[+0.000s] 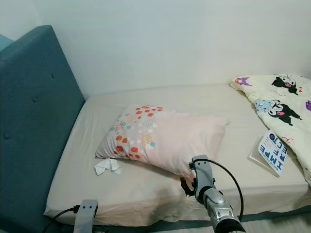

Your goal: Clean up the room

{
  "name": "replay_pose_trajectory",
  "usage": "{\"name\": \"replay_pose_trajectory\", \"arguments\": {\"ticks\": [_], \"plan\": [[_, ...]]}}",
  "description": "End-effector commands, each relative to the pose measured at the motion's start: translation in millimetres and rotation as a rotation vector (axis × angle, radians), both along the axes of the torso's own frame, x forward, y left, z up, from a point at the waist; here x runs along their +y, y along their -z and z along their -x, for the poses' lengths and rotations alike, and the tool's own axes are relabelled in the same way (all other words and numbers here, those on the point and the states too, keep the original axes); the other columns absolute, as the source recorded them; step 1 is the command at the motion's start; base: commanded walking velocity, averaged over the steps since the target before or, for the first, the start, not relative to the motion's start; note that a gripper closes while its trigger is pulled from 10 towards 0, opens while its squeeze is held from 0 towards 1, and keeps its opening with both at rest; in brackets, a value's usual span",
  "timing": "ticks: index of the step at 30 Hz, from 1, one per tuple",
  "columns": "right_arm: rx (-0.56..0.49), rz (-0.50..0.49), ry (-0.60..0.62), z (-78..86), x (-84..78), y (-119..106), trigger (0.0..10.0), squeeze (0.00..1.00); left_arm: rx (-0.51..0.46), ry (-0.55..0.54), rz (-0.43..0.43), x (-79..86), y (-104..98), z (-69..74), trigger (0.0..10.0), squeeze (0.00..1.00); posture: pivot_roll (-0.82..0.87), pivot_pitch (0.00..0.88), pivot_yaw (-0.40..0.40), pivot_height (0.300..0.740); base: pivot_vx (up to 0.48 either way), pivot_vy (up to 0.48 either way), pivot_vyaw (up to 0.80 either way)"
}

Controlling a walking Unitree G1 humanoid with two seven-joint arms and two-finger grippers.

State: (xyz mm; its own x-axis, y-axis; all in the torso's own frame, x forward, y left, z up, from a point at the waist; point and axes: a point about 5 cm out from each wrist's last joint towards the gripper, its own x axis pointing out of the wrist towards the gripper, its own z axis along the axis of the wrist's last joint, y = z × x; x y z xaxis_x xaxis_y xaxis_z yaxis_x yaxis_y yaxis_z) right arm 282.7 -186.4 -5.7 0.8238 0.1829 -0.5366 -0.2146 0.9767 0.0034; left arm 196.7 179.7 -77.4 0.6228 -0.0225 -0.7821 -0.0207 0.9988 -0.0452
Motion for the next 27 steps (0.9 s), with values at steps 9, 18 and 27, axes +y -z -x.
{"name": "replay_pose_trajectory", "arguments": {"ticks": [9,18,27], "plan": [[0.011,-0.008,0.001,1.9,2.4,2.8,10.0,0.00,-0.027,0.008,0.040,-7.1,-3.2,-6.6,10.0,0.00,-0.12,0.065,0.012,0.740,0.000,0.000,0.00],[0.016,-0.005,-0.008,1.7,5.1,3.5,10.0,0.00,-0.049,-0.020,0.053,-11.1,-7.3,-14.9,10.0,0.00,-0.12,0.059,0.000,0.740,0.000,-0.213,0.00],[0.023,0.004,-0.022,1.6,5.5,4.0,10.0,0.00,-0.126,-0.058,0.070,-8.4,-18.0,-31.0,10.0,0.00,-0.11,0.044,-0.024,0.740,0.000,0.000,0.00]]}}
